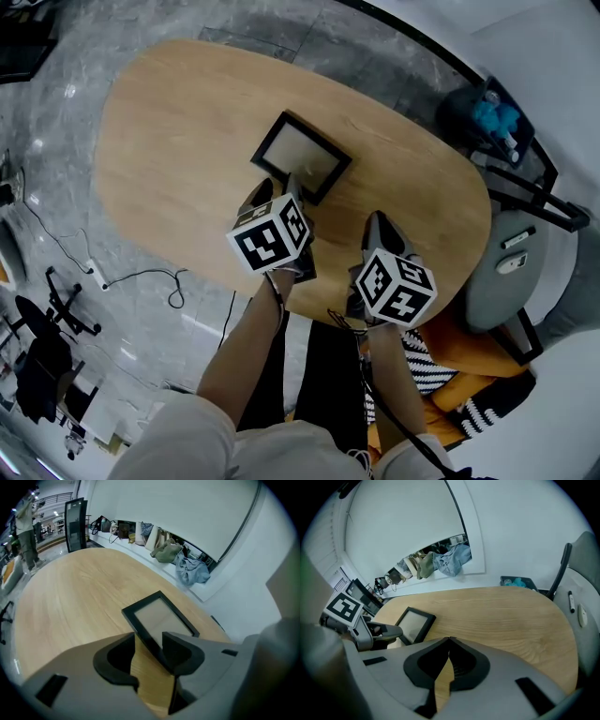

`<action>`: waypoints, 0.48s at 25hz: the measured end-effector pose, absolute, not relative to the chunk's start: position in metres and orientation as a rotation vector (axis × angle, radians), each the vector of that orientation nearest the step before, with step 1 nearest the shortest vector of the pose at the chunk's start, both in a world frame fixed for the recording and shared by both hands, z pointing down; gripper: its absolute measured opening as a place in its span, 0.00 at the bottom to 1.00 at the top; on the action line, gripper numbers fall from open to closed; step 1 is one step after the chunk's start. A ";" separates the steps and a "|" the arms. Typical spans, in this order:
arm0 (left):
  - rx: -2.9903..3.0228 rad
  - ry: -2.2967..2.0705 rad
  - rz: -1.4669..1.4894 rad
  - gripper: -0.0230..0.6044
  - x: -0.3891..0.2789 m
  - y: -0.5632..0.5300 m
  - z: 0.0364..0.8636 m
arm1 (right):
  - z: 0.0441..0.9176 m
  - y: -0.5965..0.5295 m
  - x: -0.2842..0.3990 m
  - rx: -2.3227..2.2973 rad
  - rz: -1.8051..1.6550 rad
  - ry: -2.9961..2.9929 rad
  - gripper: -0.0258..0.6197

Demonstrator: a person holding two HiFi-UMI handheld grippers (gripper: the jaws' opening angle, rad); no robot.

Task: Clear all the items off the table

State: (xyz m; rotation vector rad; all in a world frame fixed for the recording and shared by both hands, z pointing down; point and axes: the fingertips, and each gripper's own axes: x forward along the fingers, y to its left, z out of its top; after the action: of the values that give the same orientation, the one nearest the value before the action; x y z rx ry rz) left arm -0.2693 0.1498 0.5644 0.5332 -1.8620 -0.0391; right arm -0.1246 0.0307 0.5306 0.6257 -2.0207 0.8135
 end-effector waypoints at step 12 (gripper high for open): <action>0.496 -1.850 0.013 0.35 -0.271 0.144 0.576 | 0.535 0.024 -0.115 0.626 0.828 -2.009 0.08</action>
State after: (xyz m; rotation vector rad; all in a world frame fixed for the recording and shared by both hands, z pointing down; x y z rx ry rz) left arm -0.2711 0.1442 0.5764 0.4964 -1.8499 0.0125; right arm -0.1151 0.0235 0.5346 0.6258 -2.0093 0.8275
